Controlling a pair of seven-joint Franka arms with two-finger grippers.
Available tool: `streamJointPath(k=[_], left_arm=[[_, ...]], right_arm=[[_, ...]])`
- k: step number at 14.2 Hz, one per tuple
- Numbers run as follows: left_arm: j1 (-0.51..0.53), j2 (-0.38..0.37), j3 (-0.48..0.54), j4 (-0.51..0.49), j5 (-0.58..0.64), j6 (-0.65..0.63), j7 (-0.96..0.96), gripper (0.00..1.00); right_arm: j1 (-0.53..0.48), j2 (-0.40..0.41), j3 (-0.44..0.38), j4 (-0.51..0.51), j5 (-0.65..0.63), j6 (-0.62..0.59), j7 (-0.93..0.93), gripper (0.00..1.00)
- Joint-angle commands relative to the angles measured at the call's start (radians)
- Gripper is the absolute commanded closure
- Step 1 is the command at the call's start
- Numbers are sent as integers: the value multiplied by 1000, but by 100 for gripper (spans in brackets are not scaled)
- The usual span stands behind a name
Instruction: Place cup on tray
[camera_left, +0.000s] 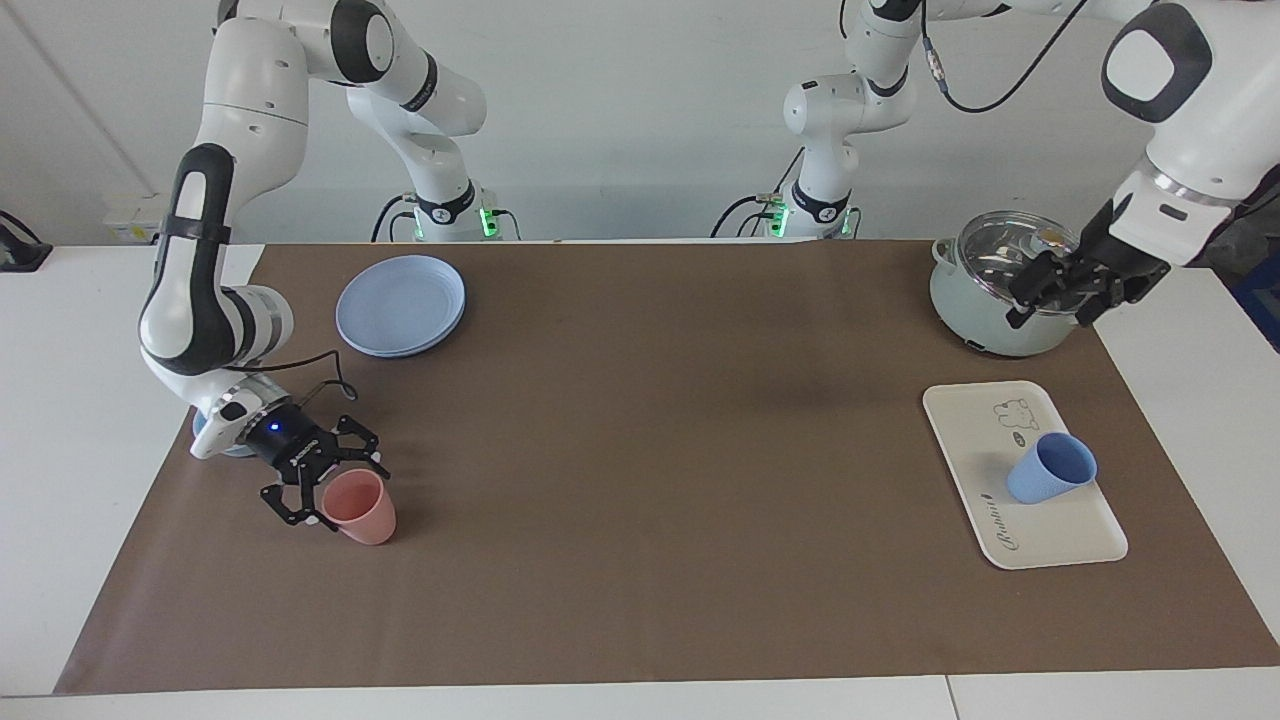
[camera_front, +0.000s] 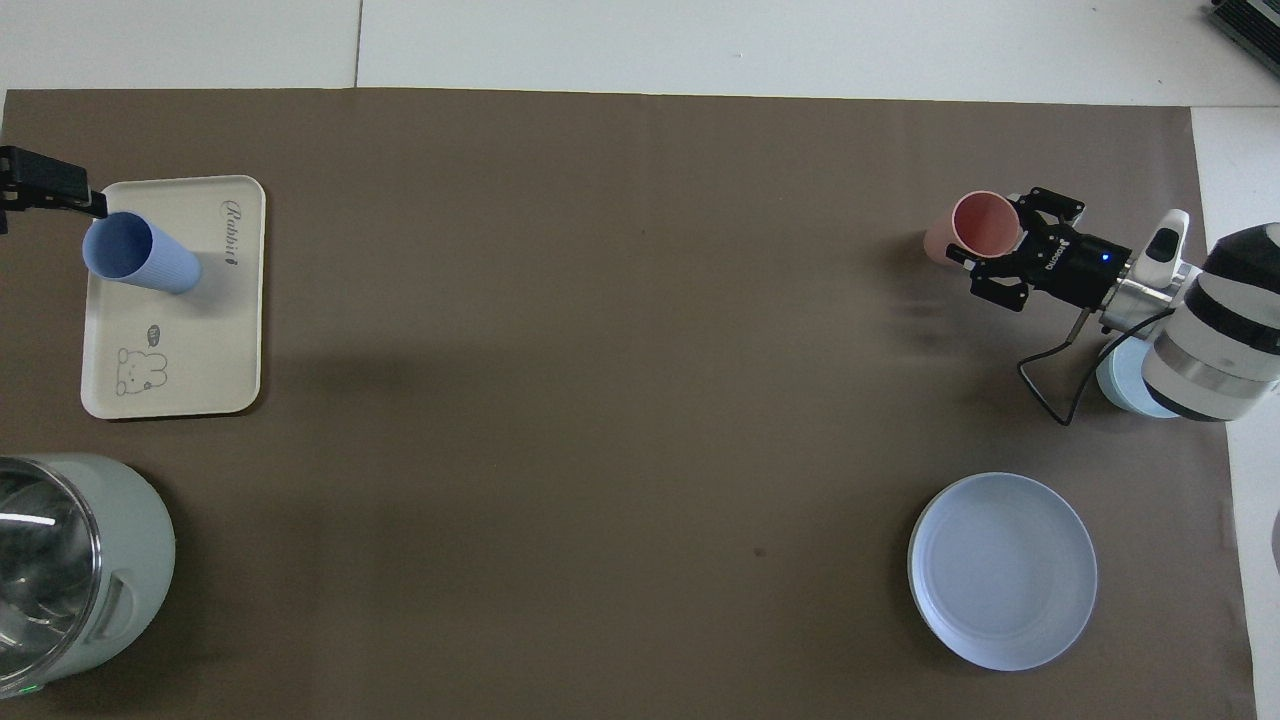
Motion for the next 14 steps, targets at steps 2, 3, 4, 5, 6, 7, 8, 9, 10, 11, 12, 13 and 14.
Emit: streamJointPath(k=[2, 3, 4, 5, 6, 7, 8, 9, 10, 11, 12, 13, 14], left_arm=[[-68, -84, 7, -56, 73, -74, -64, 0], [-68, -103, 7, -105, 72, -54, -71, 0], [-65, -146, 7, -189, 72, 17, -71, 0], [-61, -188, 9, -290, 72, 114, -72, 0], [-65, -212, 13, -337, 70, 162, -72, 0], [-71, -216, 16, -339, 67, 170, -75, 0], [-79, -217, 21, -339, 64, 179, -80, 0], [-83, -211, 24, -337, 63, 194, -80, 0], [-85, -205, 24, -336, 62, 211, -84, 0], [-84, -203, 24, -336, 62, 216, -92, 0], [-82, -199, 25, -334, 56, 211, -92, 0], [-83, -193, 35, -325, 52, 199, -92, 0], [-91, -190, 39, -322, 52, 190, -92, 0]], right_arm=[[-8, -8, 10, -13, 43, -6, -38, 0], [-10, -10, 10, -13, 43, -13, -38, 0], [-14, -11, 10, -13, 43, -30, -38, 0], [-14, -11, 10, -10, 43, -44, -38, 0], [-17, -13, 10, -7, 43, -49, -38, 0], [-17, -17, 10, -7, 43, -56, -37, 0], [-16, -26, 10, -6, 43, -62, -34, 0], [-16, -40, 10, -6, 43, -67, -32, 0], [-16, -55, 10, -7, 40, -69, -31, 0], [-17, -65, 8, -7, 40, -79, -29, 0], [-17, -75, 8, -6, 35, -81, -27, 0], [-14, -98, 5, -6, 26, -69, -17, 0], [-7, -130, 2, -6, 2, -60, 24, 0]])
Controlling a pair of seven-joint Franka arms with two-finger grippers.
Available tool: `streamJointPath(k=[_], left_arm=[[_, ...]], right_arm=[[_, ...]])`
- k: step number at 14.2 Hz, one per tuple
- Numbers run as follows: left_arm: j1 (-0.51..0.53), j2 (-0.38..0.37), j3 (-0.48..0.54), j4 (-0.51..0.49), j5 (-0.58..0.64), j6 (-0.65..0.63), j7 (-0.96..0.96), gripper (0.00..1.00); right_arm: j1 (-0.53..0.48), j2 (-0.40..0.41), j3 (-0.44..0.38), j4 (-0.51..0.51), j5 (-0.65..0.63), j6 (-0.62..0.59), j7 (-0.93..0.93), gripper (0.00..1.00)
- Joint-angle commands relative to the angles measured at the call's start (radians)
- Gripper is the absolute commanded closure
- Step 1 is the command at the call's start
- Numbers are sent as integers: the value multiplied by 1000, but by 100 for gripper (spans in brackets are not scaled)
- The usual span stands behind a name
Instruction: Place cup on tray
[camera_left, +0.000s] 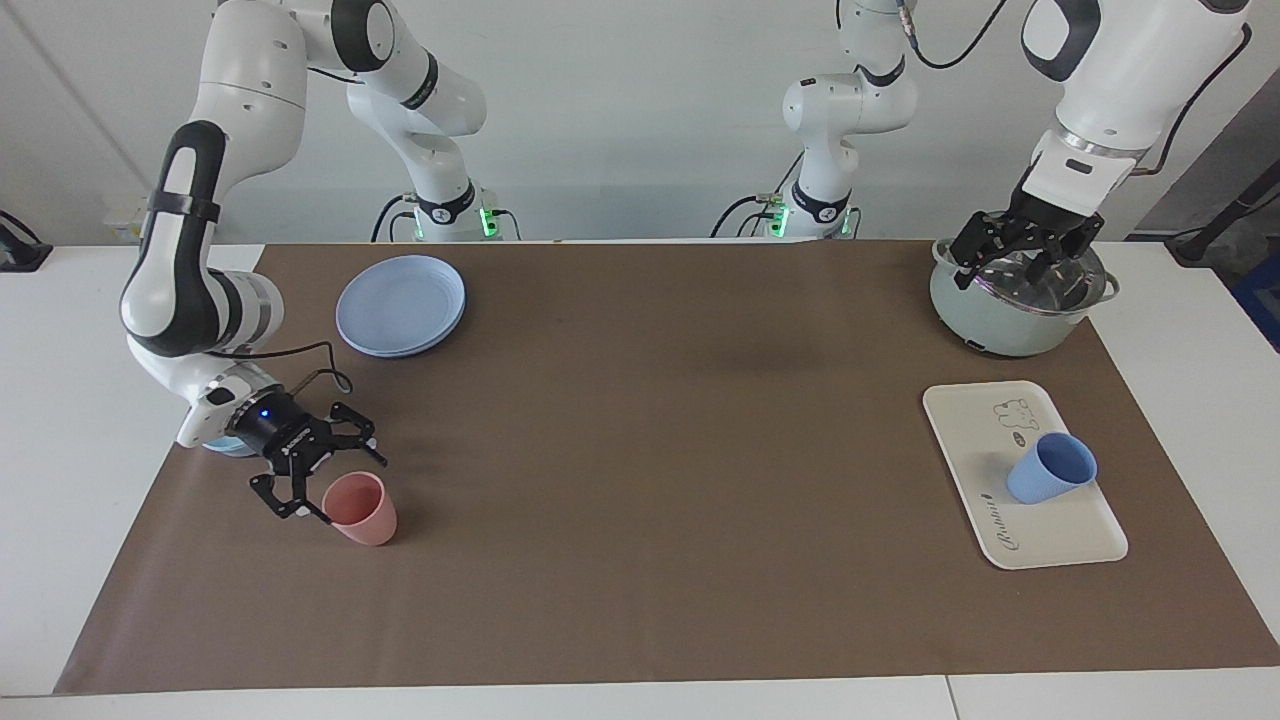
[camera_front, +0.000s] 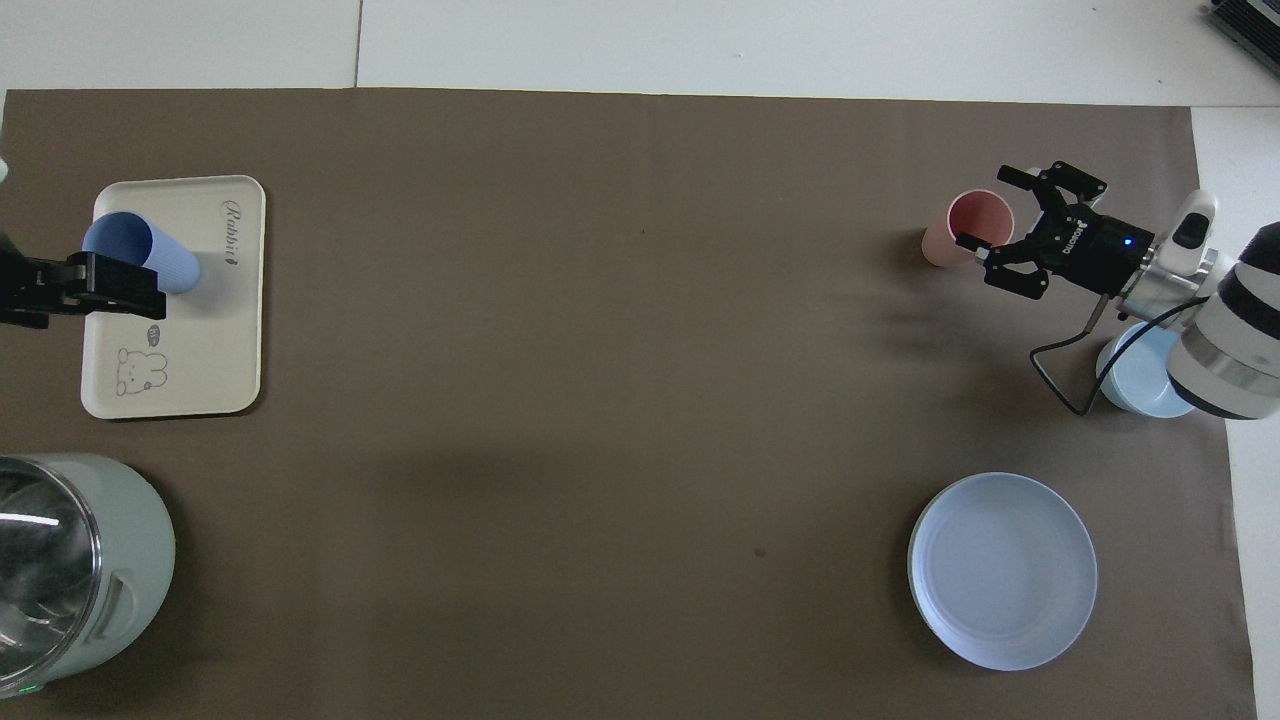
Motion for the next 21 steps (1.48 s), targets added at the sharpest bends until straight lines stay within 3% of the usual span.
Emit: streamJointPath(k=[1, 7, 9, 12, 15, 17, 21], left_arm=[[-29, -14, 28, -26, 4, -8, -18, 0], [-32, -14, 58, -33, 20, -110, -41, 0], [-31, -16, 58, -33, 23, -145, -41, 0], [-34, -12, 56, -27, 50, -148, -40, 0], [-31, -8, 53, -21, 50, -131, -40, 0], [-29, -2, 51, -7, 40, -130, -33, 0], [-29, 4, 51, 11, -17, -128, -36, 0]], right_arm=[[-4, -90, 3, -16, -71, 18, 97, 0], [38, -268, 3, -9, -550, 80, 620, 0], [53, -320, 7, 1, -796, 84, 871, 0], [119, -359, 12, 4, -1116, 83, 1273, 0], [200, -376, 12, 3, -1354, 63, 1589, 0], [231, -393, 12, 13, -1466, -3, 1802, 0], [228, -399, 7, 171, -1511, -268, 2024, 0]])
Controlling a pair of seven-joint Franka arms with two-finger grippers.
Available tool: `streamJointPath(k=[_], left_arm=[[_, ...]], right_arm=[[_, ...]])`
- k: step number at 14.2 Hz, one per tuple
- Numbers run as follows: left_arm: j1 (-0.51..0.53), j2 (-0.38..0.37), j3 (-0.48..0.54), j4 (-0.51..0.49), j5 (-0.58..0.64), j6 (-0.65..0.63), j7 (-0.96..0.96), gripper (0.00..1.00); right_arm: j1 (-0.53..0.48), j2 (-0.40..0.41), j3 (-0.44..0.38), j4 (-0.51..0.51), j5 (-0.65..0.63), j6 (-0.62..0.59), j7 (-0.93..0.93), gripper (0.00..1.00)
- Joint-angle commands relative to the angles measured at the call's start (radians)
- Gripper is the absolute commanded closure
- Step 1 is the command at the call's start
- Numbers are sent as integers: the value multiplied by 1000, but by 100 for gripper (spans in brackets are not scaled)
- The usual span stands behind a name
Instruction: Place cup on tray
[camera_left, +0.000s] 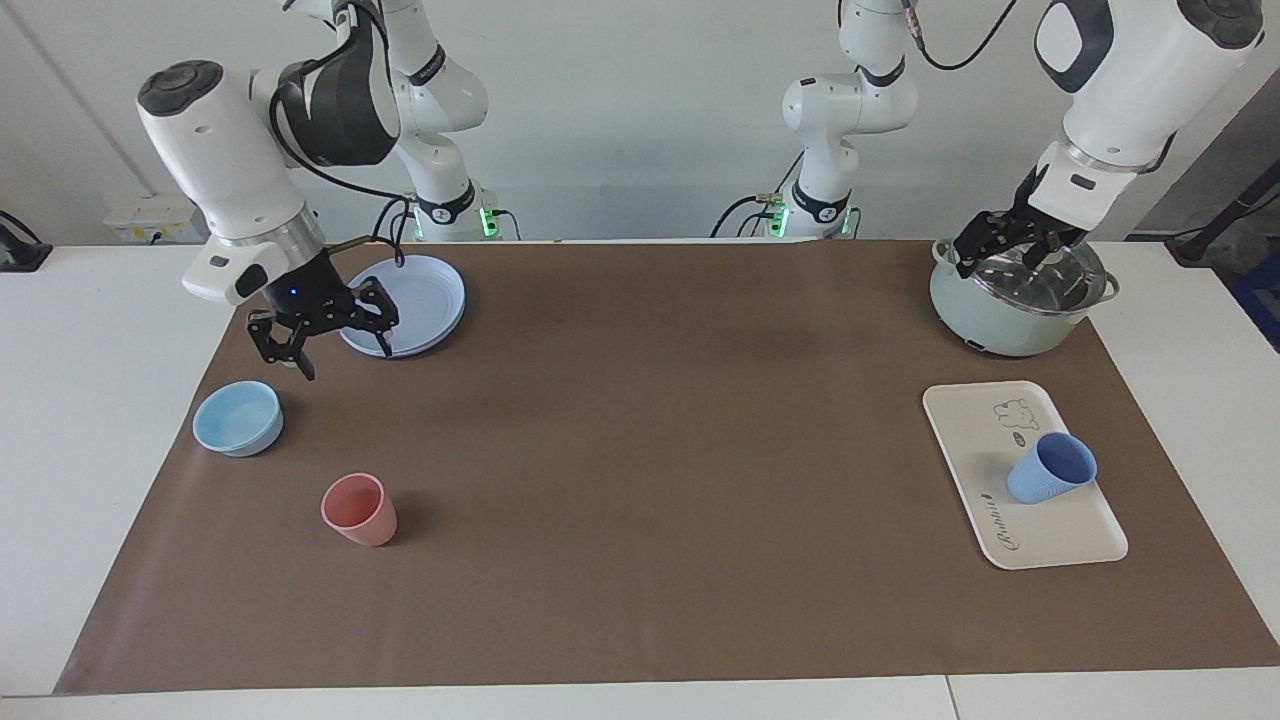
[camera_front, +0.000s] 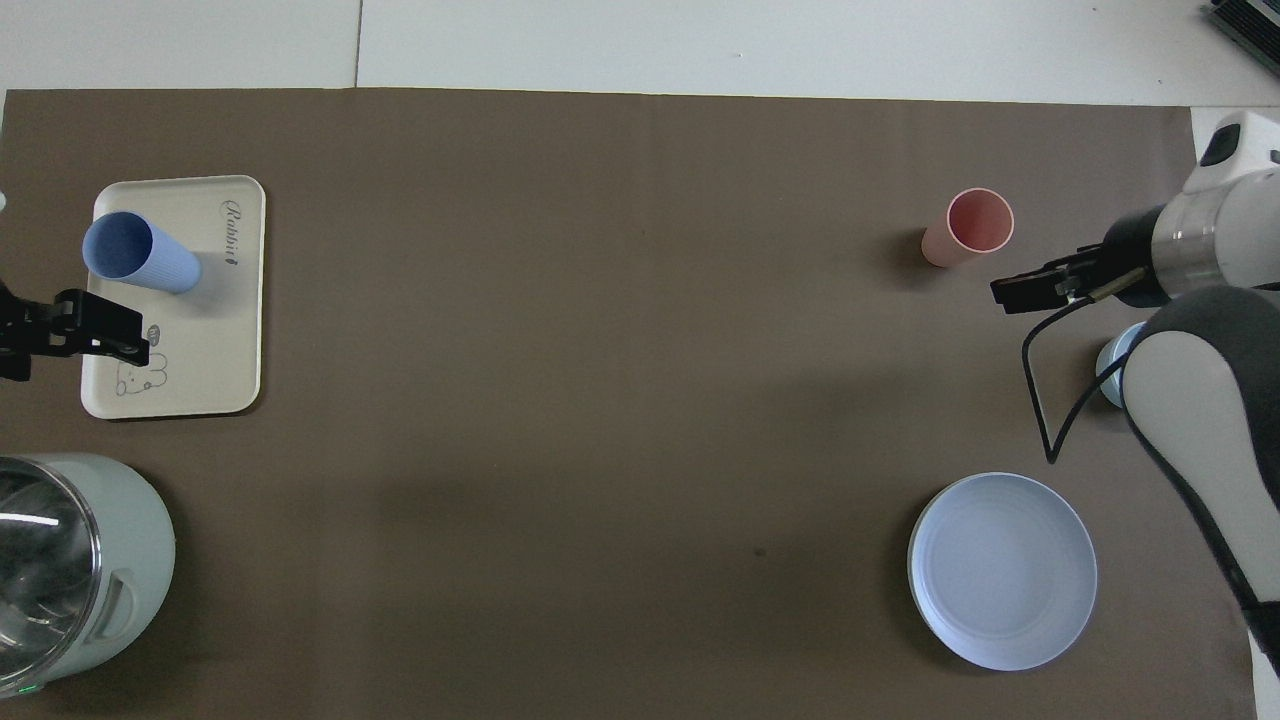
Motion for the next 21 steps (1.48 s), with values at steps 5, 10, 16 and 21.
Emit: streamJointPath(k=[5, 10, 16, 21], left_arm=[[-15, 1, 16, 9, -7, -5, -15, 0], [-12, 3, 15, 12, 26, 28, -17, 0], [-15, -7, 13, 12, 19, 108, -15, 0], [-18, -8, 13, 9, 19, 111, -11, 0]], right_arm=[[-11, -14, 4, 238, -69, -408, 232, 0], [-23, -57, -3, 169, -63, -396, 226, 0], [-14, -67, -3, 188, -142, -410, 214, 0], [-24, -63, -9, 208, -112, -444, 220, 0]])
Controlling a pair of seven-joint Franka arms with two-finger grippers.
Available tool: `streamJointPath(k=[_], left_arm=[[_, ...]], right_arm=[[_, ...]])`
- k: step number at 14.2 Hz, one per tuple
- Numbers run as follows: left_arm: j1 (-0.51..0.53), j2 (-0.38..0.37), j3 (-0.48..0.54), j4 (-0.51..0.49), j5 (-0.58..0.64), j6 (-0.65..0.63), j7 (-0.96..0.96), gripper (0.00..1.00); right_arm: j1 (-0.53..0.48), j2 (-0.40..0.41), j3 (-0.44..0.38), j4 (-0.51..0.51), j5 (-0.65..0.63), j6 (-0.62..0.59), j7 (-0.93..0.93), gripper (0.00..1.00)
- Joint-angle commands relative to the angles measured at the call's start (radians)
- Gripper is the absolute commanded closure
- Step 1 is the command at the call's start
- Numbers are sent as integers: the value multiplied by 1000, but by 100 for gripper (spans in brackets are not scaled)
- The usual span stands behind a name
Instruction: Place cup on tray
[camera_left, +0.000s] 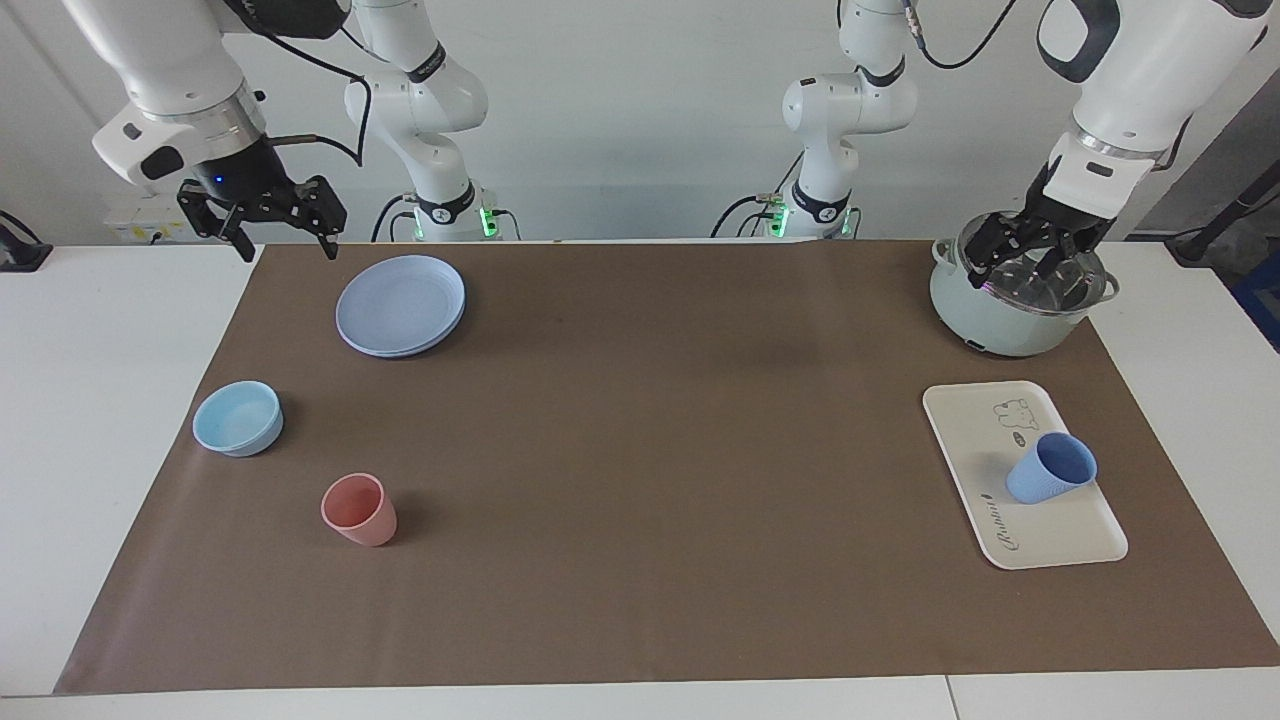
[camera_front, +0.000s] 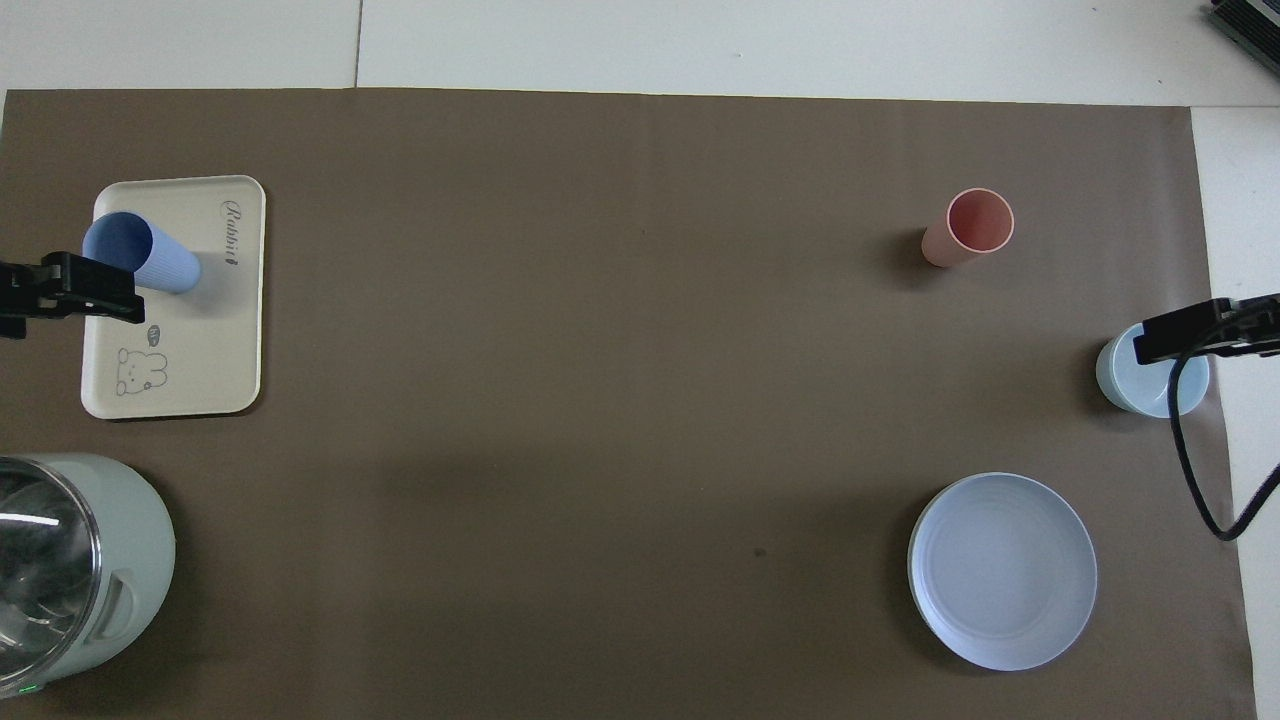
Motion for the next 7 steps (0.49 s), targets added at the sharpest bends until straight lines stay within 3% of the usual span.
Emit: streamJointPath(k=[1, 7], left_arm=[[-17, -8, 13, 0, 15, 7, -6, 0], [-17, -8, 13, 0, 15, 12, -2, 0]], right_arm=[[-10, -9, 2, 2, 8, -30, 9, 0], [-9, -14, 2, -6, 25, -25, 17, 0]])
